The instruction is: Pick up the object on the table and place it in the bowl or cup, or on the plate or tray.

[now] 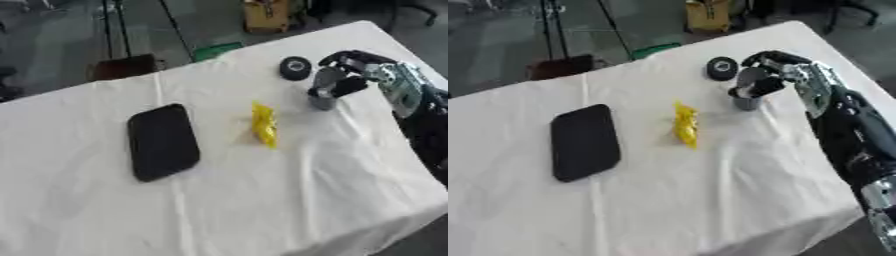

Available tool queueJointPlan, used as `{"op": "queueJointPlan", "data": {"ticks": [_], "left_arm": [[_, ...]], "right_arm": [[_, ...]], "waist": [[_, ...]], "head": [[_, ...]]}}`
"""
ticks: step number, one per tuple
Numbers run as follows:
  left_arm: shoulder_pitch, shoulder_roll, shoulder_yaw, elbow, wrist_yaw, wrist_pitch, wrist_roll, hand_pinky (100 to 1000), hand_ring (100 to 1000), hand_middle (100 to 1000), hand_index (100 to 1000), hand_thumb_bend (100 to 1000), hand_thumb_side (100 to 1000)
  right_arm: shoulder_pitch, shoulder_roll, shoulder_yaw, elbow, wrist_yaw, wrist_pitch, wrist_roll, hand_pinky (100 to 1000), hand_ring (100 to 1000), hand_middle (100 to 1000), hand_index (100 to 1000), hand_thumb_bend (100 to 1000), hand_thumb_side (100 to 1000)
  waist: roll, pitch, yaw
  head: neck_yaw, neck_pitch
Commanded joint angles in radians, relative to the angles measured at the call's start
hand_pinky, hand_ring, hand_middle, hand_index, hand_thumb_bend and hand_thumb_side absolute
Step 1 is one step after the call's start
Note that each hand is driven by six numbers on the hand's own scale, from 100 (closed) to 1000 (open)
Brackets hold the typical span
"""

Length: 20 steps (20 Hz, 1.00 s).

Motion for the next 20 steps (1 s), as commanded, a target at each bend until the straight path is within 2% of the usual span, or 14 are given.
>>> {"op": "queueJointPlan", "data": {"ticks": [1,2,3,5,7,9,10,11,13,20], "left_arm": [[-0.014,0.011,0.002,-0.012,0.003,-0.002,-0.004,716,822,873,910,548,1000],[-0.015,0.011,0.002,-0.012,0.003,-0.002,-0.005,716,822,873,910,548,1000],[-0.015,0.01,0.002,-0.012,0.003,-0.001,-0.005,716,822,873,910,547,1000],[-0.015,0.009,0.002,-0.012,0.003,-0.001,-0.006,716,822,873,910,546,1000],[-0.015,0.009,0.002,-0.012,0.003,-0.001,-0.006,715,823,874,911,545,1000],[-0.015,0.009,0.002,-0.012,0.004,-0.001,-0.006,715,822,874,911,545,1000],[-0.015,0.009,0.002,-0.012,0.004,-0.001,-0.007,715,822,874,911,545,1000],[-0.015,0.009,0.002,-0.012,0.004,-0.001,-0.007,715,823,874,911,543,1000],[-0.016,0.008,0.002,-0.012,0.004,-0.001,-0.007,715,823,875,911,540,1000],[-0.016,0.007,0.003,-0.011,0.005,0.0,-0.007,714,824,876,912,531,1000]], "right_arm": [[-0.028,-0.013,-0.004,-0.001,0.005,0.003,-0.002,751,842,889,923,530,571],[-0.028,-0.012,-0.004,0.002,0.007,0.004,0.0,751,842,889,923,530,571],[-0.029,-0.011,-0.004,0.004,0.009,0.006,0.001,709,822,885,920,443,505],[-0.029,-0.01,-0.004,0.009,0.013,0.012,0.004,667,798,884,919,373,428],[-0.028,-0.009,-0.004,0.011,0.014,0.018,0.008,597,751,880,916,248,293],[-0.028,-0.009,-0.003,0.012,0.013,0.024,0.014,580,743,879,914,174,225],[-0.028,-0.01,-0.003,0.012,0.012,0.027,0.017,580,743,879,914,174,225],[-0.028,-0.01,-0.003,0.012,0.011,0.029,0.019,573,739,877,912,101,159],[-0.027,-0.01,-0.003,0.011,0.009,0.034,0.021,566,734,876,909,100,100],[-0.024,-0.012,-0.003,0.001,-0.015,0.05,0.012,552,711,874,900,100,100]], "waist": [[-0.005,-0.012,0.003],[-0.005,-0.012,0.003],[-0.005,-0.011,0.004],[-0.005,-0.011,0.005],[-0.005,-0.011,0.005],[-0.006,-0.01,0.006],[-0.006,-0.01,0.006],[-0.007,-0.01,0.006],[-0.007,-0.009,0.006],[-0.008,-0.01,0.006]], "head": [[-0.002,0.004],[-0.003,0.004],[-0.003,0.004],[-0.003,0.004],[-0.004,0.004],[-0.004,0.004],[-0.003,0.004],[-0.003,0.004],[-0.003,0.004],[-0.005,0.004]]}}
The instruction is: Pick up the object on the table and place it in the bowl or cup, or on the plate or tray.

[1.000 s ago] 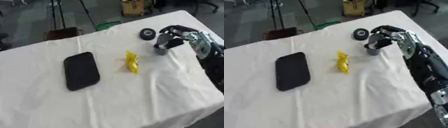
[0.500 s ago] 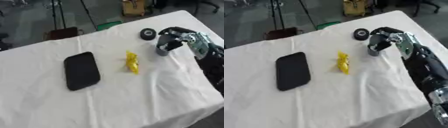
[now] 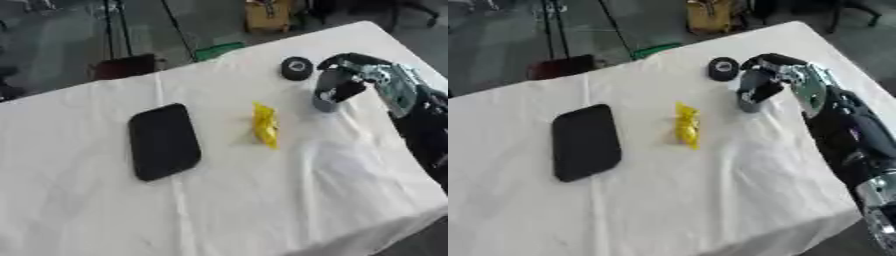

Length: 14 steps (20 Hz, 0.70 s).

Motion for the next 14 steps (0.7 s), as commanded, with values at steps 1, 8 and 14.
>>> {"op": "queueJointPlan", "data": {"ticks": [1,8,14], "left_arm": [[-0.014,0.015,0.005,-0.011,0.004,0.001,-0.002,714,824,876,912,531,1000],[-0.015,0.016,0.006,-0.011,0.005,0.002,-0.004,714,824,878,912,526,1000],[-0.015,0.014,0.003,-0.01,0.005,0.003,-0.006,714,825,878,912,523,1000]], "right_arm": [[-0.014,-0.016,-0.003,-0.017,-0.022,0.006,-0.006,552,711,874,900,100,100],[-0.013,-0.024,0.008,-0.098,-0.107,-0.01,-0.011,542,696,870,888,100,100],[-0.015,-0.027,0.028,-0.166,-0.178,-0.001,-0.001,538,692,866,860,100,100]], "waist": [[-0.007,-0.01,0.001],[-0.009,-0.011,0.0],[-0.012,-0.013,0.001]], "head": [[-0.003,0.004],[-0.002,0.004],[-0.003,0.004]]}}
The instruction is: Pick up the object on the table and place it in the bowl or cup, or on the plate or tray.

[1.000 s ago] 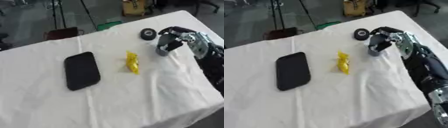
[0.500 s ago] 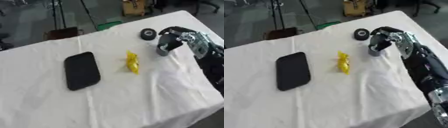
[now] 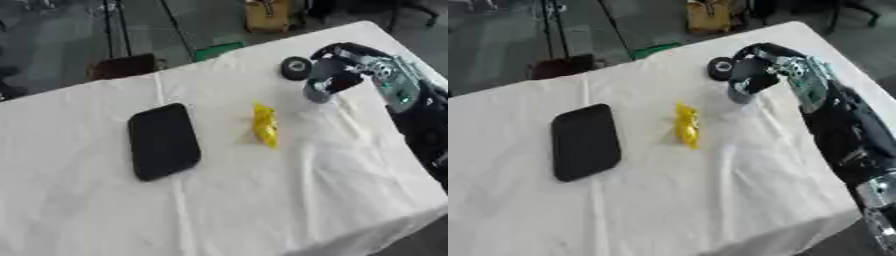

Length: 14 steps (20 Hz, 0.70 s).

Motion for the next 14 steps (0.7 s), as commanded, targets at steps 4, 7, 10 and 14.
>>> {"op": "queueJointPlan", "data": {"ticks": [4,7,10,14], "left_arm": [[-0.015,0.014,0.001,-0.01,0.005,0.0,-0.005,714,825,879,912,523,1000],[-0.016,0.013,-0.001,-0.01,0.006,0.0,-0.006,714,825,879,913,522,1000],[-0.016,0.012,-0.005,-0.01,0.006,0.001,-0.01,715,826,880,913,520,1000],[-0.02,0.008,-0.009,-0.012,0.007,0.001,-0.014,715,826,881,913,521,1000]], "right_arm": [[-0.042,-0.01,0.039,-0.114,-0.057,-0.003,0.019,536,690,865,848,100,100],[-0.056,0.006,0.056,-0.147,-0.072,0.007,0.037,536,689,865,847,100,100],[-0.086,0.034,0.082,-0.162,-0.07,0.001,0.058,539,689,865,850,100,100],[-0.133,0.088,0.114,-0.15,-0.03,-0.02,0.08,543,691,866,852,100,100]], "waist": [[-0.01,-0.015,0.004],[-0.012,-0.017,0.006],[-0.015,-0.019,0.011],[-0.016,-0.022,0.017]], "head": [[-0.005,0.004],[-0.008,0.004],[-0.014,0.004],[-0.019,0.004]]}}
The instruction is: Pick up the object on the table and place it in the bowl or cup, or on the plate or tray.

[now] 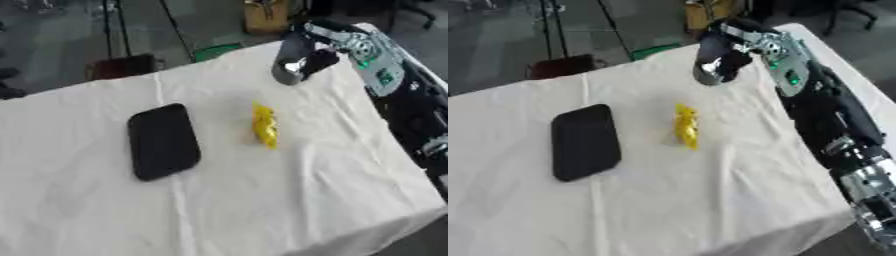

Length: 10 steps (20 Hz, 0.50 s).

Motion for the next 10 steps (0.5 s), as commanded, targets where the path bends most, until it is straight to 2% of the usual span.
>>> {"op": "queueJointPlan", "data": {"ticks": [1,6,10], "left_arm": [[-0.02,0.006,-0.003,-0.012,0.006,-0.001,-0.007,715,826,881,913,521,1000],[-0.023,0.0,-0.009,-0.013,0.009,0.0,-0.012,715,827,882,913,522,1000],[-0.034,-0.012,-0.018,-0.015,0.013,0.001,-0.019,715,827,882,913,523,1000]], "right_arm": [[-0.051,0.031,0.02,-0.008,0.035,-0.017,0.018,544,691,866,852,100,100],[-0.083,0.082,0.028,0.036,0.094,-0.041,0.016,549,692,866,852,100,100],[-0.111,0.15,0.032,0.076,0.147,-0.052,-0.002,550,688,862,850,100,100]], "waist": [[-0.005,-0.018,0.008],[-0.004,-0.019,0.019],[-0.001,-0.019,0.053]], "head": [[-0.005,0.004],[-0.009,0.004],[-0.025,0.004]]}}
